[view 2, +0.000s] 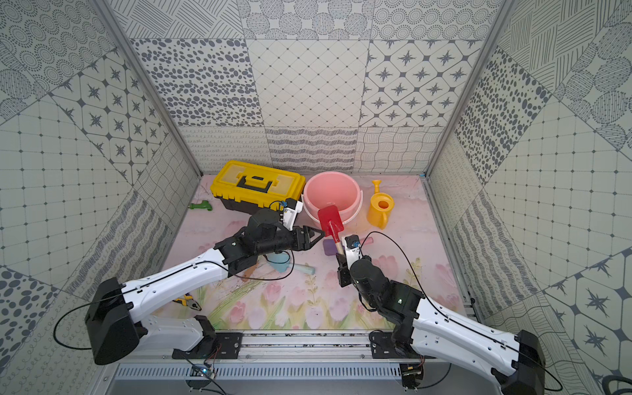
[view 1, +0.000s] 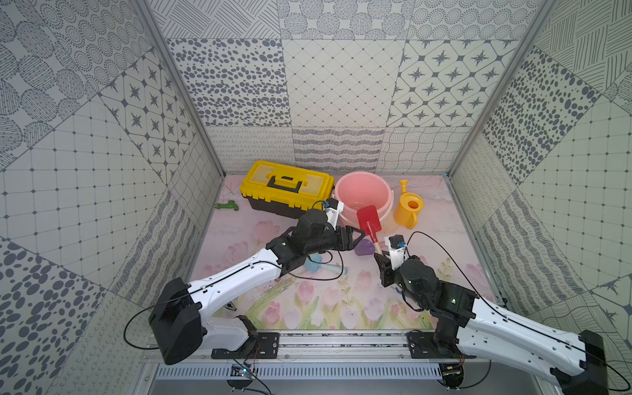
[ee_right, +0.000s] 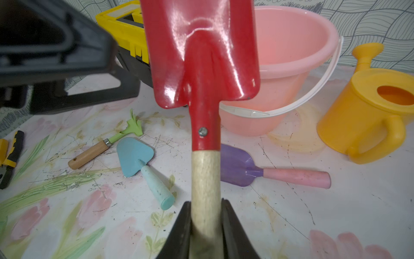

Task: Organize the gardening tools
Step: Pick up the gardening tool from the center of the board.

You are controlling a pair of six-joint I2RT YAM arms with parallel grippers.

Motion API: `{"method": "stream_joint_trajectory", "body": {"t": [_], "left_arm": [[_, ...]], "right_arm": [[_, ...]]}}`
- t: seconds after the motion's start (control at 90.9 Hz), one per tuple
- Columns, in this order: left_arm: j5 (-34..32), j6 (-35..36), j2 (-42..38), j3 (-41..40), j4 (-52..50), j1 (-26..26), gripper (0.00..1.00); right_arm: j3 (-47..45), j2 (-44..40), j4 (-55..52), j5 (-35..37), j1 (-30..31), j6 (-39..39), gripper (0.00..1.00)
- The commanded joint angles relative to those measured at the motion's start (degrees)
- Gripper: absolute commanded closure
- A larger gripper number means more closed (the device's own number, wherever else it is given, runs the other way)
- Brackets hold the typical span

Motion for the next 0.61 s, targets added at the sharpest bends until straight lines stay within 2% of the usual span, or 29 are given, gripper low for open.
{"method": "stream_joint_trajectory", "body": {"t": [0.0, 0.066, 0.253, 0.319, 0.341, 0.385, 0.407, 0.484, 0.539, 0.594], "left_arm": [[7.9, 2.4, 6.4, 6.8, 4.0, 0.0, 0.51], [7.4, 3.1, 7.8, 8.7, 3.6, -0.1, 0.58], [5.2, 5.5, 10.2, 12.5, 0.6, 0.0, 0.99], [4.6, 6.0, 10.2, 12.7, 0.4, 0.0, 1.00], [4.4, 6.3, 10.3, 12.8, 0.3, 0.0, 1.00], [4.0, 7.0, 10.3, 13.2, 0.2, -0.1, 1.00], [3.8, 7.3, 10.2, 13.3, 0.1, -0.1, 1.00], [2.7, 9.7, 10.0, 14.4, -0.1, -0.1, 1.00], [1.5, 11.9, 9.8, 15.5, -0.4, -0.1, 1.00], [-0.1, 14.5, 9.7, 16.9, -0.4, 0.0, 1.00]], "right_arm": [[-0.3, 0.4, 4.9, -1.9, 0.3, -1.4, 1.00], [-0.3, 0.3, 4.9, -2.7, 0.4, -1.2, 1.00], [-0.6, -0.5, 4.9, -3.7, 0.3, -0.9, 1.00], [-0.7, -0.8, 4.9, -3.8, 0.3, -0.8, 1.00], [-0.7, -0.9, 4.9, -3.9, 0.3, -0.7, 0.93], [-0.7, -0.8, 4.7, -3.9, 0.3, -0.6, 0.71], [-0.7, -0.8, 4.6, -3.8, 0.3, -0.5, 0.64], [-0.4, -0.9, 3.8, -2.5, 0.3, 0.3, 0.32], [-0.3, -1.0, 3.2, -1.1, 0.3, 0.8, 0.17], [-0.3, -1.4, 2.7, 0.1, 0.3, 1.4, 0.05]]}}
